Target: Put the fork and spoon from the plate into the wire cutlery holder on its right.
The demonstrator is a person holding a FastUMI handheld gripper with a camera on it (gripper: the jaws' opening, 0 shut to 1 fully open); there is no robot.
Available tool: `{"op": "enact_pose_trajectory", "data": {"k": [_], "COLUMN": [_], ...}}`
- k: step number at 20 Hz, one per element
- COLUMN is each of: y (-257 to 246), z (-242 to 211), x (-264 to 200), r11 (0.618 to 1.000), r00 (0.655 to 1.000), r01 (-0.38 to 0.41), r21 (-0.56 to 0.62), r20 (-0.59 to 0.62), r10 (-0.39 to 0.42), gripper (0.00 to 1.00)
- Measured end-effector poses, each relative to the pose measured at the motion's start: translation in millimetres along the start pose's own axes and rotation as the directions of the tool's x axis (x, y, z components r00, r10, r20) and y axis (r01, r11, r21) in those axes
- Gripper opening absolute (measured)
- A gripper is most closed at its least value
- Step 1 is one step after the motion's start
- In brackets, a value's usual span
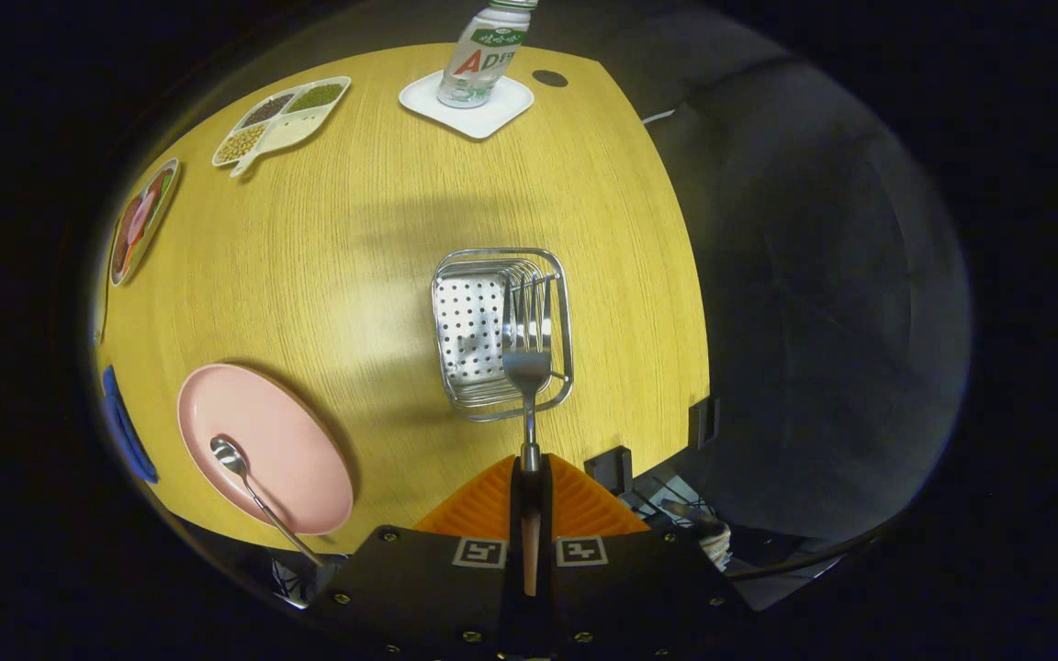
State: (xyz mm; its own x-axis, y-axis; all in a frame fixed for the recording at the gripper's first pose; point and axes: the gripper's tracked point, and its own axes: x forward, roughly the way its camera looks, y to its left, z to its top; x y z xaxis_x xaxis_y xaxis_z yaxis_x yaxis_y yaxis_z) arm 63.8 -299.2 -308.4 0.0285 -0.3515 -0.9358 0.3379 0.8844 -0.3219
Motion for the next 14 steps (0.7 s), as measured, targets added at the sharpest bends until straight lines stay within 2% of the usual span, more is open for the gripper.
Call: {"op": "enact_pose_trajectory", "data": {"k": [7,12,14], "y": [9.9,14.0,15.4], "z": [5.6,8.9,14.1], "x": [7.5,4.5,4.1], "r11": [0.997,0.996,0.994], "r00": [0.997,0.99,0.99], "r01": [-0.058,-0.093,-0.105], "r21": [-0.048,-0.019,-0.008], "r20": [-0.062,-0.105,-0.095], "r10": [0.055,0.09,0.104], "gripper": [0.05,0.05,0.1]}}
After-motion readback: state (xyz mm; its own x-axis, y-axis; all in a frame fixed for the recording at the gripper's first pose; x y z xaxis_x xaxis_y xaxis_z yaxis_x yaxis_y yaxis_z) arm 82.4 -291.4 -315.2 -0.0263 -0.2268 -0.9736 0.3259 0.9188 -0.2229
